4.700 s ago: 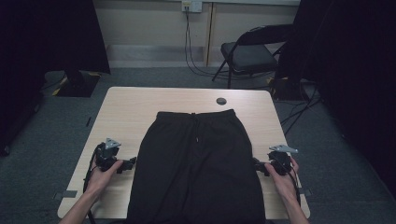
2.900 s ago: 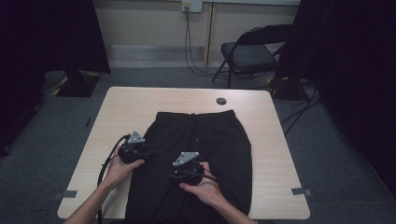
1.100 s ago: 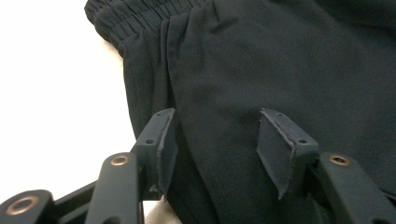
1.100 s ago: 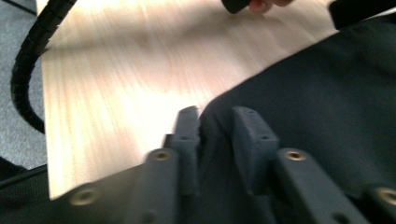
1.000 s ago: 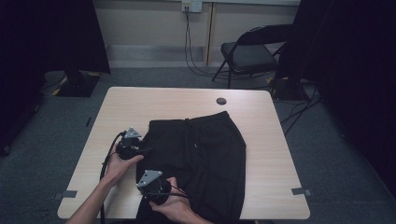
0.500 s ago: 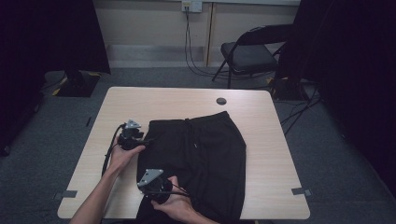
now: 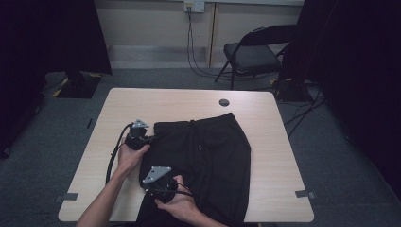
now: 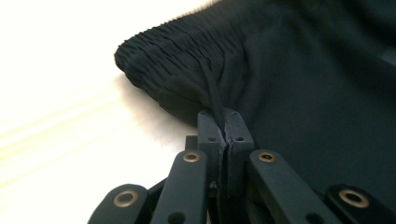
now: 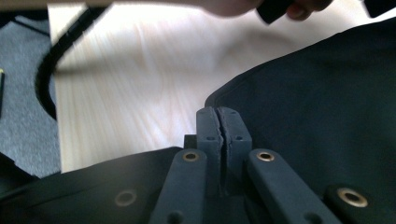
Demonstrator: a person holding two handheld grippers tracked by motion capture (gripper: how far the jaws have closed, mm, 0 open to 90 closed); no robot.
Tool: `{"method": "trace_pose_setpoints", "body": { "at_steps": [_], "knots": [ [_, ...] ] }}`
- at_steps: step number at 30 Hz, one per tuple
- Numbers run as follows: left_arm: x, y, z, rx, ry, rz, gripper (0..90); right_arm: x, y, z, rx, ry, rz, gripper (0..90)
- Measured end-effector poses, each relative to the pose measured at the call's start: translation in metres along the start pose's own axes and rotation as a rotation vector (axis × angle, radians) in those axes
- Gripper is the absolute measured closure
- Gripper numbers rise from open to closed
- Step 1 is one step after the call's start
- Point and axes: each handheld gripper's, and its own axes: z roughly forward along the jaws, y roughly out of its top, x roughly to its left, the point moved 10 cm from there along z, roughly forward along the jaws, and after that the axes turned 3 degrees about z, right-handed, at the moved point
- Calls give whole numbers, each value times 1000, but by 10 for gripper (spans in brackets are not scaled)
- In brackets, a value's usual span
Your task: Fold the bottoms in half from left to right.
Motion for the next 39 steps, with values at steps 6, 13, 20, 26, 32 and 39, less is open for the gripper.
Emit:
{"method": "trace_pose_setpoints", "body": {
  "at_steps": [6,13,20,26,32,39],
  "knots": [
    [-2,22,-16,-76,-20,-28,882,-3,26,-26,-73,-6,-2,879],
    [-7,56,-33,-153,-33,-32,882,-4,61,-56,-166,-12,-9,881],
    [-3,84,-53,-217,-24,-51,882,-6,98,-79,-251,-10,-13,882],
    [0,107,-73,-263,-4,-51,882,-5,127,-98,-323,-9,-12,882],
    [-3,131,-92,-292,2,-24,882,-2,153,-120,-391,-5,-21,883],
    [-18,122,-70,-242,1,5,881,-16,139,-138,-420,-19,5,883]
  ]
}}
